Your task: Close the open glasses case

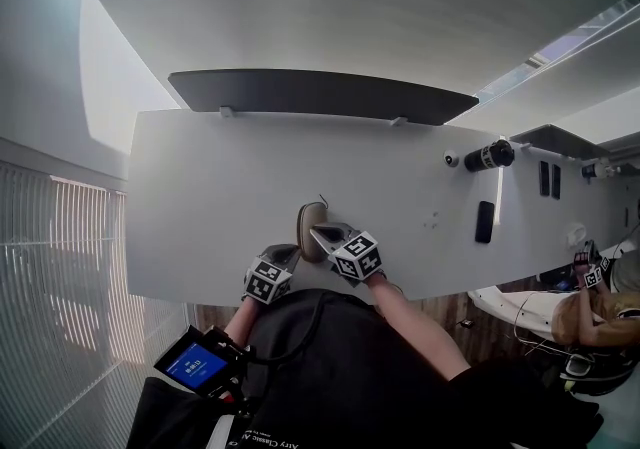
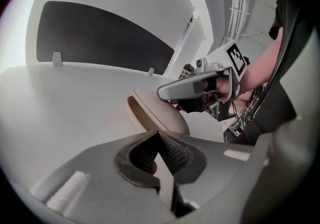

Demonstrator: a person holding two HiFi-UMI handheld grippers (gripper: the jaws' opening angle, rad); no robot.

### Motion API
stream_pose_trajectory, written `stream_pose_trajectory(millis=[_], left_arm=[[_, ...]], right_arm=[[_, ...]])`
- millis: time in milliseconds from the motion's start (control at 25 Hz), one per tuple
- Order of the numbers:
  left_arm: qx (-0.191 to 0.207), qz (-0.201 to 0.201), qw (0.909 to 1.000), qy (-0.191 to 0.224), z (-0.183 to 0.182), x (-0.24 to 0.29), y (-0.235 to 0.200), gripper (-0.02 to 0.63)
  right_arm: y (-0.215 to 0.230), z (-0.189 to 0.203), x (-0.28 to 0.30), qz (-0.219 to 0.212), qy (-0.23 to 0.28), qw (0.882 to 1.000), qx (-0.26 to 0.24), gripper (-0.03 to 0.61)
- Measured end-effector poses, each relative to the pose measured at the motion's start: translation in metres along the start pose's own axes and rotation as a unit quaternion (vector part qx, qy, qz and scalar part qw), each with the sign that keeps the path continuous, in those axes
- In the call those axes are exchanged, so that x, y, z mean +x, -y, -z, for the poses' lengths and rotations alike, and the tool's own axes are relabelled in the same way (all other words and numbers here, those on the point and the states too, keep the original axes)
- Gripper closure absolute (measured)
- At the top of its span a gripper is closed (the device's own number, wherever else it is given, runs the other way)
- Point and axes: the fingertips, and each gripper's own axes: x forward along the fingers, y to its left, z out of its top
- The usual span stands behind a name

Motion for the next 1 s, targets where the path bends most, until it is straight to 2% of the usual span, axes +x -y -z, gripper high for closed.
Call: stream_pose_trajectory(millis=[160,280,520,720,880,1000], left_arm=[[-0.011,-0.011,0.9995,0.029,-0.019,-0.010,-0.007,0.607],[0.005,-0.002,0.9989,0.047,-0.040,-0.008,0.000,0.607],[0.037,0.029,0.9989,0.005,-0.028,0.012,0.017,0.606],[0.038,0.028,0.9989,0.004,-0.026,0.013,0.016,0.606],[0.047,0.022,0.9987,0.001,-0.025,0.014,0.016,0.606],[0.052,0.023,0.9984,0.001,-0.026,0.017,0.018,0.606]], right_arm=[[-0.002,0.003,0.006,-0.002,-0.014,1.000,-0.010,0.580],[-0.003,0.005,0.010,-0.003,-0.025,1.000,-0.017,0.580],[-0.006,0.007,0.014,-0.009,-0.041,0.999,-0.027,0.580],[-0.007,0.007,0.016,-0.014,-0.044,0.998,-0.035,0.578],[-0.010,0.011,0.011,-0.008,-0.064,0.994,-0.084,0.580],[-0.002,0.018,0.001,0.028,-0.079,0.987,-0.134,0.580]])
